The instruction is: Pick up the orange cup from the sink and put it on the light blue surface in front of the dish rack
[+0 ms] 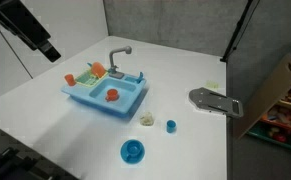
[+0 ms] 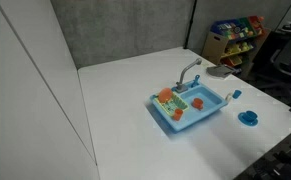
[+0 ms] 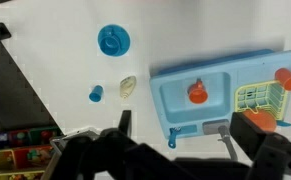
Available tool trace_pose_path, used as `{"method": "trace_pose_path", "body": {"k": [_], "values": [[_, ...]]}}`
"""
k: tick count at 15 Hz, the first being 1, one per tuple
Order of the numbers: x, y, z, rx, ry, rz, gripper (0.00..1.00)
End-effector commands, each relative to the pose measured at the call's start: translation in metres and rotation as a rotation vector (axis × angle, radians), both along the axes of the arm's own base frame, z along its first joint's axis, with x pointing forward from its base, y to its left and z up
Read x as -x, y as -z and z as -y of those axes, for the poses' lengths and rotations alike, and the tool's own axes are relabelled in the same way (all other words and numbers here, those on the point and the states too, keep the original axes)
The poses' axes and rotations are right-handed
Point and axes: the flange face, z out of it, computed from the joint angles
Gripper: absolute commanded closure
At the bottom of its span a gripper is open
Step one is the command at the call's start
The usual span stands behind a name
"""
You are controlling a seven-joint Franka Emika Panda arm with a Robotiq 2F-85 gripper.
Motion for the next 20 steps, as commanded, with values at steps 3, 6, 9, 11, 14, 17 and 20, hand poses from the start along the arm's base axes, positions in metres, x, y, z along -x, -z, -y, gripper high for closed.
{"method": "trace_pose_path", "body": {"k": [3,6,9,11,14,17,20], "values": [[0.0,0.0,0.0,-0.001,0.0,-0.003,0.0],[0.0,0.0,0.0,-0.001,0.0,-0.003,0.0],[-0.007,-0.004,-0.006,0.007,-0.017,-0.034,0.0],[-0.014,-0.009,-0.011,0.003,-0.027,-0.061,0.0],[-0.024,-0.014,-0.017,0.0,-0.037,-0.11,0.0],[-0.036,-0.016,-0.02,-0.007,-0.053,-0.157,0.0],[-0.053,-0.014,-0.024,-0.006,-0.08,-0.183,0.0]]}}
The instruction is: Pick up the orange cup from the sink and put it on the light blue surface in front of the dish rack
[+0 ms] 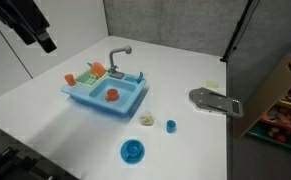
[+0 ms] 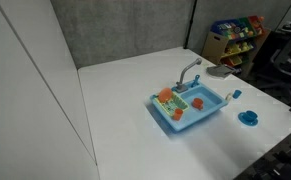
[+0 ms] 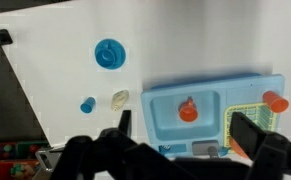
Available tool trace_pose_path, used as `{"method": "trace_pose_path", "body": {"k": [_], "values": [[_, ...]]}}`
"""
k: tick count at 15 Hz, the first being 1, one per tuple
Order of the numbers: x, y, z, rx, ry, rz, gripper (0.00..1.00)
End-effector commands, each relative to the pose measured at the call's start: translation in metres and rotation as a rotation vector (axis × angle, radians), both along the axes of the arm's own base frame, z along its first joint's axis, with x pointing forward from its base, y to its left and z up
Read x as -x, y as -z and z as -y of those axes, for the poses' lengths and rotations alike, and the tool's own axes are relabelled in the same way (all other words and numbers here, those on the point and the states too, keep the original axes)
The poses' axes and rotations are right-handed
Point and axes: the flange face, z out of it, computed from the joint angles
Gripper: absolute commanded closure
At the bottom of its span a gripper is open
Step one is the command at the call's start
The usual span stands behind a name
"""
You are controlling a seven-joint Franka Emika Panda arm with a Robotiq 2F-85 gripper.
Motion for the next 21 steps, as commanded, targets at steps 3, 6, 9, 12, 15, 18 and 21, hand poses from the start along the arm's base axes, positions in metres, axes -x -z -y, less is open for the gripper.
{"method": "trace_pose_path", "body": {"k": [3,6,9,12,15,18,21], "values": [[-0.041,0.006,-0.009,-0.007,-0.049,-0.061,0.0],[-0.059,0.02,-0.014,-0.017,-0.063,-0.085,0.0],[-0.076,0.039,-0.018,-0.028,-0.068,-0.1,0.0],[-0.093,0.057,-0.021,-0.024,-0.065,-0.101,0.0],[-0.109,0.075,-0.022,-0.025,-0.058,-0.099,0.0],[-0.124,0.09,-0.025,-0.033,-0.056,-0.108,0.0],[-0.136,0.101,-0.029,-0.035,-0.054,-0.119,0.0]]}}
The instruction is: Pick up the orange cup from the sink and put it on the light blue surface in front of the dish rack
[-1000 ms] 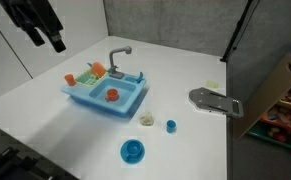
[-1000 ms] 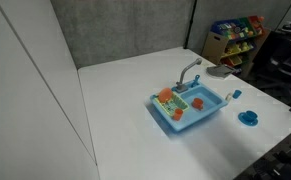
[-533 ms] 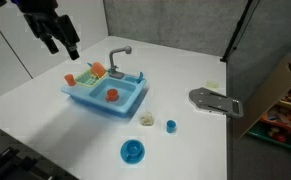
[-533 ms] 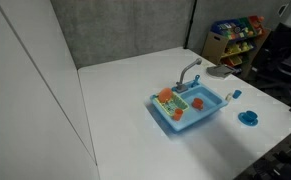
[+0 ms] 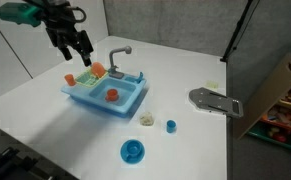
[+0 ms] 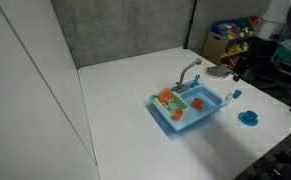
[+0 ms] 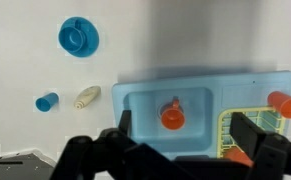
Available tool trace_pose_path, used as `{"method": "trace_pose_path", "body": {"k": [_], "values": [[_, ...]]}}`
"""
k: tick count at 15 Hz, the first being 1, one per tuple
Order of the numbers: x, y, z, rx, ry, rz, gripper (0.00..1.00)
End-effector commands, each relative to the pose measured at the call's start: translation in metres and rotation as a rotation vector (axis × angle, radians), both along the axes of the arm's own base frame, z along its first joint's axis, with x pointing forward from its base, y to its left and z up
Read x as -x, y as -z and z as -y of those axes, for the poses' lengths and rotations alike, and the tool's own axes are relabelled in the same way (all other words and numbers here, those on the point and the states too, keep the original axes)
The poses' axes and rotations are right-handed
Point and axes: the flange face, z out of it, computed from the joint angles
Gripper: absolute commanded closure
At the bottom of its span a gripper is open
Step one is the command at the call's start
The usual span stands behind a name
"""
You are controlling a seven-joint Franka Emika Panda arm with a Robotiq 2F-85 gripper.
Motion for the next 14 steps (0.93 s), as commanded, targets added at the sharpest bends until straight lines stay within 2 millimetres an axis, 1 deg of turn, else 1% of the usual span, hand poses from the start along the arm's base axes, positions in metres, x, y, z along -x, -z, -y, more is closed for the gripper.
{"method": "trace_pose_path", "body": {"k": [1,3,4,9,11,14], "values": [[-0.021,0.007,-0.005,-0.008,0.022,-0.011,0.0],[-0.024,0.006,-0.003,0.018,0.061,-0.014,0.0],[-0.015,0.011,-0.003,-0.001,0.018,-0.016,0.0],[-0.015,0.014,-0.004,-0.001,0.024,-0.022,0.0],[-0.019,0.016,-0.002,0.003,0.044,-0.047,0.0],[-0.026,0.022,-0.004,-0.008,0.025,-0.067,0.0]]}}
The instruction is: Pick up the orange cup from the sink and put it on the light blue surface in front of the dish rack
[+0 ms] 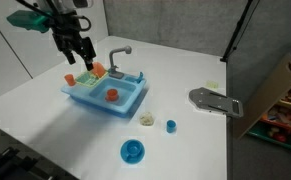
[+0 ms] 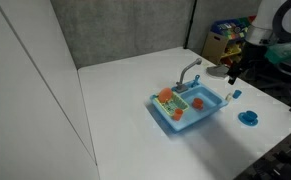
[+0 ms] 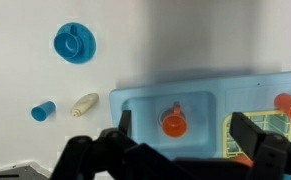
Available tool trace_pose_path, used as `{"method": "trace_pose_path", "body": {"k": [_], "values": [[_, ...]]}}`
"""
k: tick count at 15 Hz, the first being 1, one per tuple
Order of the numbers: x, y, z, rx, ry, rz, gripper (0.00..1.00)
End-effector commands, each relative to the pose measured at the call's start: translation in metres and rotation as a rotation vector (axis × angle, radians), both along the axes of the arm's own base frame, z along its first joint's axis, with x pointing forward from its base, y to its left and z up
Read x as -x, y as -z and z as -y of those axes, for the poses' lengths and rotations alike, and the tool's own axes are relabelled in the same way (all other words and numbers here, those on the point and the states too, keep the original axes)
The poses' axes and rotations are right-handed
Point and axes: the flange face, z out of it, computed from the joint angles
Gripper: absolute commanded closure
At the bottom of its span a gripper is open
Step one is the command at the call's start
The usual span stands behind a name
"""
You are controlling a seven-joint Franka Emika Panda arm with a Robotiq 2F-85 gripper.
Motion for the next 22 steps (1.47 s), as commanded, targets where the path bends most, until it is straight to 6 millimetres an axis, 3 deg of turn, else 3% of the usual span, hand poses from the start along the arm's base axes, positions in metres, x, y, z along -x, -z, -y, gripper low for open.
{"method": "trace_pose_path", "body": {"k": [1,6,14,22], "values": [[-0.014,0.003,-0.003,-0.011,-0.015,-0.022,0.0],[-0.035,0.011,-0.007,-0.013,-0.036,-0.027,0.0],[-0.08,0.036,0.003,-0.044,0.005,-0.02,0.0],[-0.112,0.086,0.001,-0.031,0.003,-0.065,0.0]]}}
